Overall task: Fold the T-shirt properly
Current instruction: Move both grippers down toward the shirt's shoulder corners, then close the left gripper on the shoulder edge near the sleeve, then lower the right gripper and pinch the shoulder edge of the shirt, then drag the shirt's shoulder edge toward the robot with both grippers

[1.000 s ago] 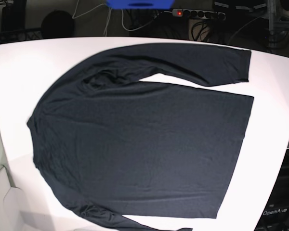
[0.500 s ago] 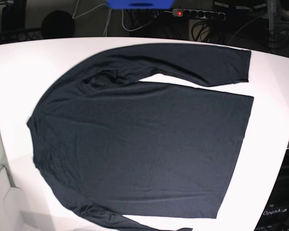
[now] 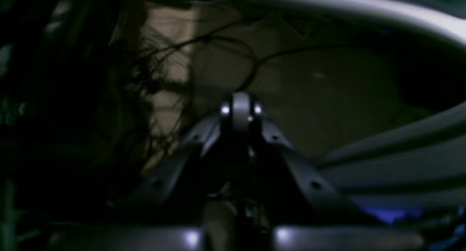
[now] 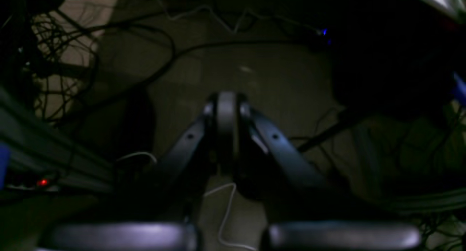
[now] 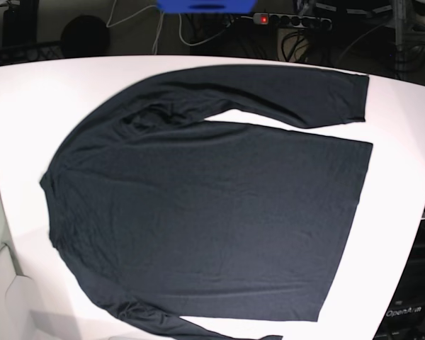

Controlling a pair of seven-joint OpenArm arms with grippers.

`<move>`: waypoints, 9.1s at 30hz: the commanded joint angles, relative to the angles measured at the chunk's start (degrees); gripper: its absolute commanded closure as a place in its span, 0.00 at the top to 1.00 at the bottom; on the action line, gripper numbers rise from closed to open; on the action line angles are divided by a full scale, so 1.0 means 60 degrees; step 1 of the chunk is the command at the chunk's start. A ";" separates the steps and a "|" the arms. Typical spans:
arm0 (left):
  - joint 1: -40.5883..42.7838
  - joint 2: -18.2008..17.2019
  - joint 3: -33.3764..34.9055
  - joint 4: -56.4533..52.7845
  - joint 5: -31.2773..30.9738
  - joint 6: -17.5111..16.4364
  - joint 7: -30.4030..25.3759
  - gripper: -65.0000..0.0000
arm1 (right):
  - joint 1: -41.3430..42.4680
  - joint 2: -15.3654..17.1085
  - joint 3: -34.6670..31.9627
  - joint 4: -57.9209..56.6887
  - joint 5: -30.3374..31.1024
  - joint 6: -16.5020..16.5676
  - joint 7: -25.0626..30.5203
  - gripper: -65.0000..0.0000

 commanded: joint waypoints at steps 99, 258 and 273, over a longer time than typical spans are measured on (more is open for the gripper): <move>-0.6607 0.2941 -0.9627 0.4053 0.1730 -0.4924 1.3777 0.35 | 0.0644 -0.0531 -0.0567 1.0309 0.0034 0.2613 -1.1585 0.25; -0.6768 0.2941 -0.8719 0.2852 0.2946 -0.4924 1.4598 0.00 | 0.4483 -0.1996 0.2818 0.9196 0.2159 0.5558 -1.6698 0.00; -0.7603 0.2869 -0.8748 0.4068 0.2946 -0.4924 1.5653 0.00 | 0.4439 -0.1820 0.2100 0.9826 0.2144 0.5558 -1.6713 0.00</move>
